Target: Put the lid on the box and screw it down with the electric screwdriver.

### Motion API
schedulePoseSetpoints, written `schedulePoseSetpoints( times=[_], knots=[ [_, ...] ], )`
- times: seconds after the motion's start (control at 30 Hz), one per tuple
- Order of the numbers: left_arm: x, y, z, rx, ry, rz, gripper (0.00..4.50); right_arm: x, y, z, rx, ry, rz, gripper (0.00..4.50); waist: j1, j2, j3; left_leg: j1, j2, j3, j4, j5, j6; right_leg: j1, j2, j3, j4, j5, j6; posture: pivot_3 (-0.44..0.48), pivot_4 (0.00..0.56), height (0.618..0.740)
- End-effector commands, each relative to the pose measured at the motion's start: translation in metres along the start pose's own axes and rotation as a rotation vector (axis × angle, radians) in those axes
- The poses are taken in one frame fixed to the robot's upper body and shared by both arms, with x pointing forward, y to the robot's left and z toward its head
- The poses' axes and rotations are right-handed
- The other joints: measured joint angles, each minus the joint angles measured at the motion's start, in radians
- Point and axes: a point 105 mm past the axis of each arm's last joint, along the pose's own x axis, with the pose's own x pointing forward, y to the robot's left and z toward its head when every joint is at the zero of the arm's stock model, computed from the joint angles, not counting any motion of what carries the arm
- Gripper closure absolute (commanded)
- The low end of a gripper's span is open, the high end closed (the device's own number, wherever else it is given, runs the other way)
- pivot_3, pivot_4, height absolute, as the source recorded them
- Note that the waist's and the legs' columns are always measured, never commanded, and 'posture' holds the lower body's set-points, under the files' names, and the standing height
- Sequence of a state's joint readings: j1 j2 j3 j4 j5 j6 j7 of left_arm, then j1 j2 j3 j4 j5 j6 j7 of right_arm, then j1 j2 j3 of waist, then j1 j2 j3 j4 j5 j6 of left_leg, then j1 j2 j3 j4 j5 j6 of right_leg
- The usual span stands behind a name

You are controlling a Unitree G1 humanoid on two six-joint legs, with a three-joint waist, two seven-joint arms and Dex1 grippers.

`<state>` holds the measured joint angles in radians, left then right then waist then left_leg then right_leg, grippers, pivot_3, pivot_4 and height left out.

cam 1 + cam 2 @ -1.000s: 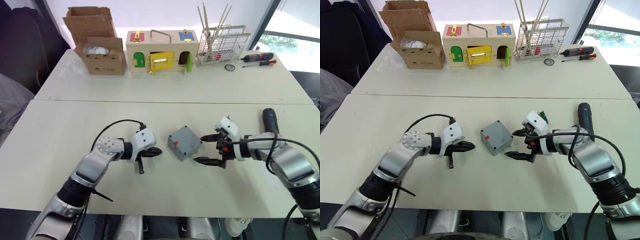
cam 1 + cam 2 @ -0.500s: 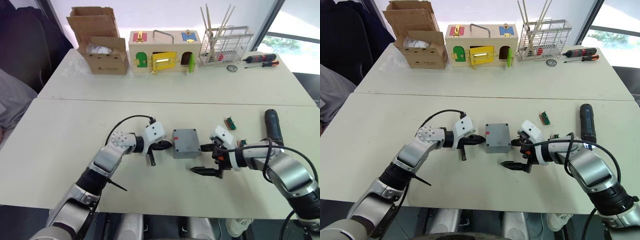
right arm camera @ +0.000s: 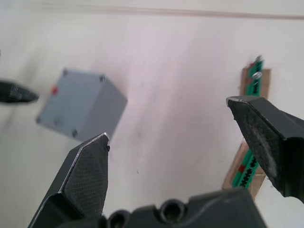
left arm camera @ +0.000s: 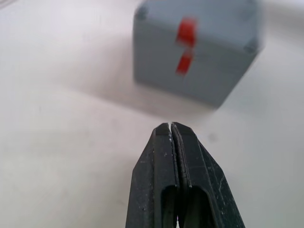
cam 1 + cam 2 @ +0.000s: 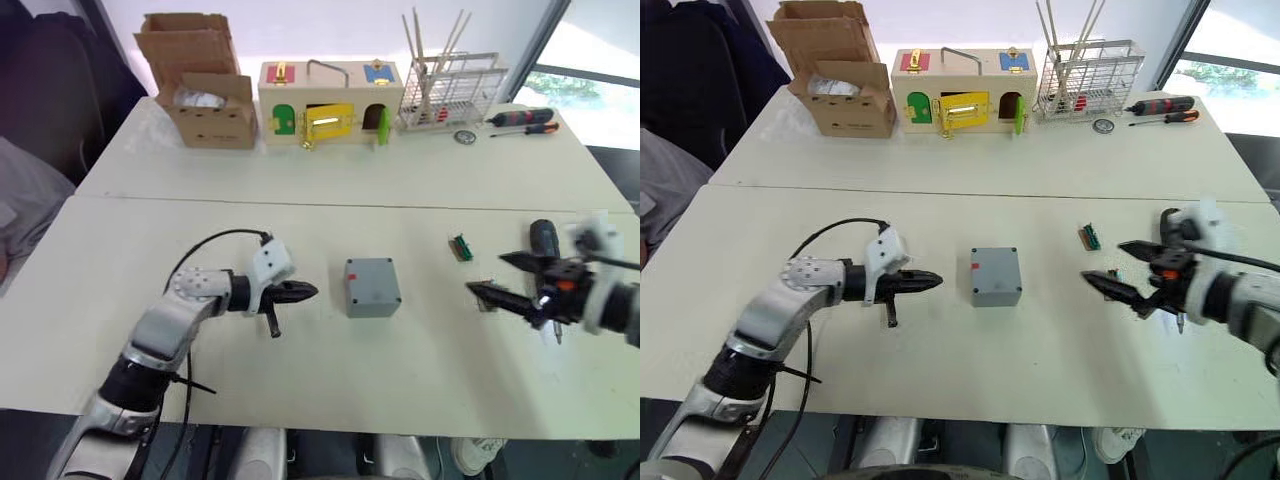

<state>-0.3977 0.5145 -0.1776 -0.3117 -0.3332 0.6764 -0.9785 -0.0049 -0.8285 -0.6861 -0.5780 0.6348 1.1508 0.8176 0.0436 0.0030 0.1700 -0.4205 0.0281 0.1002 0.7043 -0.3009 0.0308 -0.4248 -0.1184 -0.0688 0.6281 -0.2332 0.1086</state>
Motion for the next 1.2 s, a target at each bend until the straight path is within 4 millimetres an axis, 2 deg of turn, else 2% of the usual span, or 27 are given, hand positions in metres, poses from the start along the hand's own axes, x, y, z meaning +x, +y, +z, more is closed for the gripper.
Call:
schedulePoseSetpoints(
  times=[0.03,0.07,0.17,0.27,0.43,0.7,0.87,0.97,1.13,1.2],
  knots=[
    [0.005,-0.019,0.029,0.039,-0.09,-0.082,4.5,-0.01,-0.019,-0.003,-0.001,-0.044,-0.118,0.03,-0.004,0.0,0.0,0.001,-0.001,0.001,0.0,0.0,0.001,0.0,0.0,0.001,0.0,0.0,0.0,0.0,0.15,0.728],
    [0.008,-0.023,0.032,0.045,-0.099,-0.104,4.5,-0.008,-0.021,-0.008,-0.007,-0.033,-0.132,0.03,-0.006,0.0,0.0,0.001,-0.001,0.001,0.0,-0.001,0.001,0.0,0.0,0.002,0.0,0.0,0.0,0.0,0.15,0.728],
    [0.019,-0.03,0.036,0.066,-0.1,-0.132,4.5,-0.001,-0.025,-0.026,-0.034,0.02,-0.166,0.71,-0.006,0.0,0.0,0.001,-0.003,0.002,0.0,-0.001,0.001,0.0,0.001,0.002,0.0,0.0,0.0,0.0,0.15,0.728],
    [0.027,-0.036,0.032,0.1,-0.071,-0.158,4.5,0.006,-0.027,-0.032,-0.029,0.009,-0.177,1.71,-0.008,0.0,0.0,0.002,-0.003,0.002,0.0,0.0,0.001,0.0,0.002,0.003,0.0,0.0,0.0,0.0,0.15,0.728],
    [0.029,-0.042,0.031,0.125,-0.057,-0.178,4.5,0.012,-0.036,-0.044,-0.028,0.001,-0.22,4.07,-0.005,0.0,0.0,0.003,-0.003,0.002,0.0,-0.001,0.001,0.0,0.002,0.003,0.0,0.0,0.0,0.0,0.15,0.728],
    [0.03,-0.049,0.031,0.136,-0.05,-0.203,4.5,0.03,-0.04,-0.061,0.006,-0.014,-0.231,4.07,-0.006,0.0,0.0,0.003,-0.003,0.003,0.0,0.0,0.001,0.0,0.002,0.003,0.0,0.0,0.0,0.0,0.15,0.728],
    [0.031,-0.05,0.03,0.131,-0.049,-0.202,4.5,0.034,-0.039,-0.061,-0.011,-0.017,-0.227,4.07,-0.006,0.0,0.0,0.003,-0.003,0.003,0.0,0.0,0.001,0.0,0.002,0.003,0.0,0.0,0.0,0.0,0.15,0.728],
    [0.03,-0.05,0.029,0.128,-0.047,-0.201,4.5,0.033,-0.041,-0.061,-0.014,-0.016,-0.239,3.18,-0.006,0.0,0.0,0.003,-0.003,0.003,0.0,0.0,0.001,0.0,0.002,0.003,0.0,0.0,0.0,0.0,0.15,0.728],
    [0.03,-0.049,0.027,0.126,-0.044,-0.199,4.5,0.034,-0.043,-0.059,-0.006,-0.022,-0.253,0.78,-0.006,0.0,0.0,0.003,-0.003,0.003,0.0,-0.001,0.001,0.0,0.002,0.003,0.0,0.0,0.0,0.0,0.15,0.728],
    [0.031,-0.049,0.027,0.126,-0.044,-0.199,4.5,0.035,-0.044,-0.058,0.006,-0.03,-0.255,0.78,-0.006,0.0,0.0,0.003,-0.003,0.003,0.0,-0.001,0.001,0.0,0.002,0.003,0.0,0.0,0.0,0.0,0.15,0.728]
  ],
)
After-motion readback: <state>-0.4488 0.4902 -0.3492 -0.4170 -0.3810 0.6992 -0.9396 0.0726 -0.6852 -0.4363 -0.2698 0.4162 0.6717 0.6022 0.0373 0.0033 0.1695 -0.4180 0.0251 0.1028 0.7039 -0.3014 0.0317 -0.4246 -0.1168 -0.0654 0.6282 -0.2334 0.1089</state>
